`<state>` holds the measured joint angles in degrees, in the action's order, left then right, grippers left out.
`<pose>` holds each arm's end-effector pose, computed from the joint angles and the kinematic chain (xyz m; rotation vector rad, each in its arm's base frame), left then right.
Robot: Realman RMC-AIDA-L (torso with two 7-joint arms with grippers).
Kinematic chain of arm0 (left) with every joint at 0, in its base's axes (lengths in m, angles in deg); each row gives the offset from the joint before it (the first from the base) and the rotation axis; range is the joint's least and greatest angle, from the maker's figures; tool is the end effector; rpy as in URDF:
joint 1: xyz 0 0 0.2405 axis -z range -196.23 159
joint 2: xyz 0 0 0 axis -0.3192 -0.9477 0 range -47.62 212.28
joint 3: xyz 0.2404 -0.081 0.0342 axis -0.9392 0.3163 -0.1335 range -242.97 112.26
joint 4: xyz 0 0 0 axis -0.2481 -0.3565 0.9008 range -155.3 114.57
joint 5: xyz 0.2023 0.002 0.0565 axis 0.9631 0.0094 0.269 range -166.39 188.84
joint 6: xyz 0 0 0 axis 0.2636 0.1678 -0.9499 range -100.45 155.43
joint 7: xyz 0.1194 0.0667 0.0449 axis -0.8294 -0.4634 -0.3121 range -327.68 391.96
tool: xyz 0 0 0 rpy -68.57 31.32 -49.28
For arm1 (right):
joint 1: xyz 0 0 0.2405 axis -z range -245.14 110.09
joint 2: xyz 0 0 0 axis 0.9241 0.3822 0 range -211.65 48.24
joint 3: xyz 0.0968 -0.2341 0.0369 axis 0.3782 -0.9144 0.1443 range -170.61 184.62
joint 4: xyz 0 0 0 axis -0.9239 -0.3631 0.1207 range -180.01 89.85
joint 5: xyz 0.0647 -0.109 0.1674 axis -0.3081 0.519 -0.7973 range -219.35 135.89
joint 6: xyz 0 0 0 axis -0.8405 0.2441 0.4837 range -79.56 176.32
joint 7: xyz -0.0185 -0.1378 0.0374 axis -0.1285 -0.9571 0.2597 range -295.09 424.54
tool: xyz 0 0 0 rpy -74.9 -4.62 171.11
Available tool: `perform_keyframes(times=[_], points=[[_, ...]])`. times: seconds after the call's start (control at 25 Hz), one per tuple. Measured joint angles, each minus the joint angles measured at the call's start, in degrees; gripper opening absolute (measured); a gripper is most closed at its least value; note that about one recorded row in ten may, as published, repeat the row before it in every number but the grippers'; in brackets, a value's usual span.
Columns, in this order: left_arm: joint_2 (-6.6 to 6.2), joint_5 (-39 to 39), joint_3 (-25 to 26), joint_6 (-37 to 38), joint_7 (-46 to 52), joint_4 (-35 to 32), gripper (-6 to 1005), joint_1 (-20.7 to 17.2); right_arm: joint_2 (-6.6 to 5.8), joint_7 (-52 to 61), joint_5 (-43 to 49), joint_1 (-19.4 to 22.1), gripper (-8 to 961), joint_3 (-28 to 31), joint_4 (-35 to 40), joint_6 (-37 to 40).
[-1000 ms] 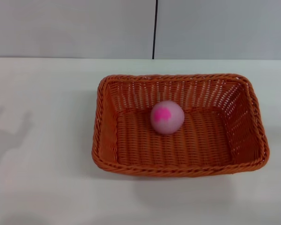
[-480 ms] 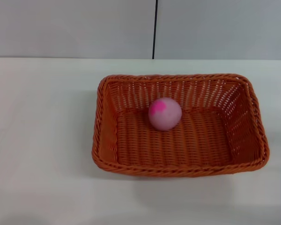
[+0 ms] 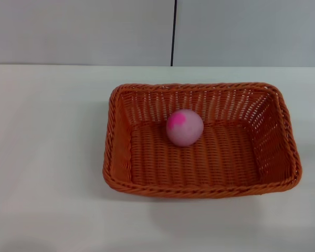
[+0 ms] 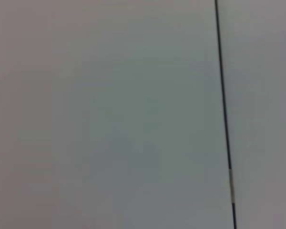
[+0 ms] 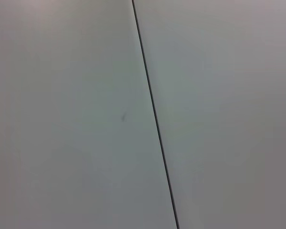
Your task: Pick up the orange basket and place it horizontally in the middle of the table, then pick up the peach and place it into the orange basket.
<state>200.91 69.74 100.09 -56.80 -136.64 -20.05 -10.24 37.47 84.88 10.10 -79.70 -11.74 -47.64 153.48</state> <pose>-0.4173 0.2002 0.0486 -1.2685 -0.5463 -0.5403 0.3602 0.2092 0.0637 -1.1588 0.3502 0.9739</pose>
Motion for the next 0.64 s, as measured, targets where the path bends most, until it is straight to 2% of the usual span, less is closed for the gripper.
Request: perform_keyframes(times=[0.28,0.48,0.64], points=[[0.04,-0.49,0.03,1.04,0.0,0.28,814,0.3,0.13,-1.39,-0.33,-0.16,608,0.04,-0.92,-1.36],[0.29,0.14,-0.53,-3.31,-0.08,-0.06,814,-0.79,-0.04,-1.72,-0.4,-0.88,608,0.06,-0.68,-3.5],[0.39,1.56,-4.5,-6.5,-0.23,1.77,814,-2.23,-0.17,-1.47,-0.37,-1.38,608,0.06,1.66,-5.78]])
